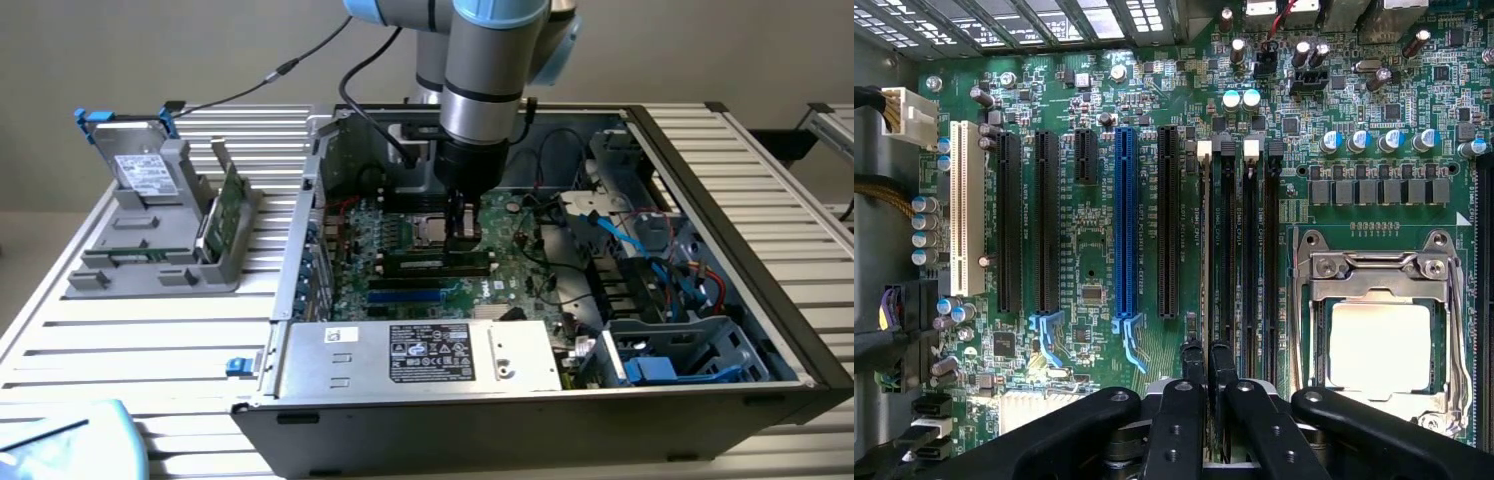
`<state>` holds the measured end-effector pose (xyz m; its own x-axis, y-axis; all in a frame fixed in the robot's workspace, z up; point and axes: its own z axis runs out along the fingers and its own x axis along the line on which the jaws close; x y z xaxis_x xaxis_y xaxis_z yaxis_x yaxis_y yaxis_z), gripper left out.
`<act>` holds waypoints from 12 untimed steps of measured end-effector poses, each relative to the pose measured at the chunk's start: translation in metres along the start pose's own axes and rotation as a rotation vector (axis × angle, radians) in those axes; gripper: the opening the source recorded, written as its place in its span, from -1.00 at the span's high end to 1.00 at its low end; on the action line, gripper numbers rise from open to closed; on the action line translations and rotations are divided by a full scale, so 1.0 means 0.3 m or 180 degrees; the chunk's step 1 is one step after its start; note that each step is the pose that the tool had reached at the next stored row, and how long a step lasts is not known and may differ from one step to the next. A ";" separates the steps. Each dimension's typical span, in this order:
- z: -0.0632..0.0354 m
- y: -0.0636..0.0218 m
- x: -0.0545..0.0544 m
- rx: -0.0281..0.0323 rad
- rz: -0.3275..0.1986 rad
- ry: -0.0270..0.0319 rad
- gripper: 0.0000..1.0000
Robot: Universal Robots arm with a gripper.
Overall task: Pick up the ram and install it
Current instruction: 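Insert the ram into the slot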
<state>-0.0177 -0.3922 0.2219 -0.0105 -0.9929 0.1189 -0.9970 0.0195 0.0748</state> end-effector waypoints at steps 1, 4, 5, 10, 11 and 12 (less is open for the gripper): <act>0.000 0.000 0.000 -0.0001 0.0000 0.0000 0.73; 0.000 0.000 0.000 0.0000 0.0001 0.0000 0.57; 0.000 0.000 0.000 0.0000 0.0001 0.0000 0.44; 0.000 0.000 0.000 0.0000 0.0000 0.0000 0.20; 0.000 0.000 0.000 0.0000 0.0000 0.0000 0.20; 0.000 0.000 0.000 0.0000 0.0000 0.0000 0.20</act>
<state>-0.0177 -0.3922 0.2219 -0.0106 -0.9929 0.1188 -0.9970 0.0196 0.0748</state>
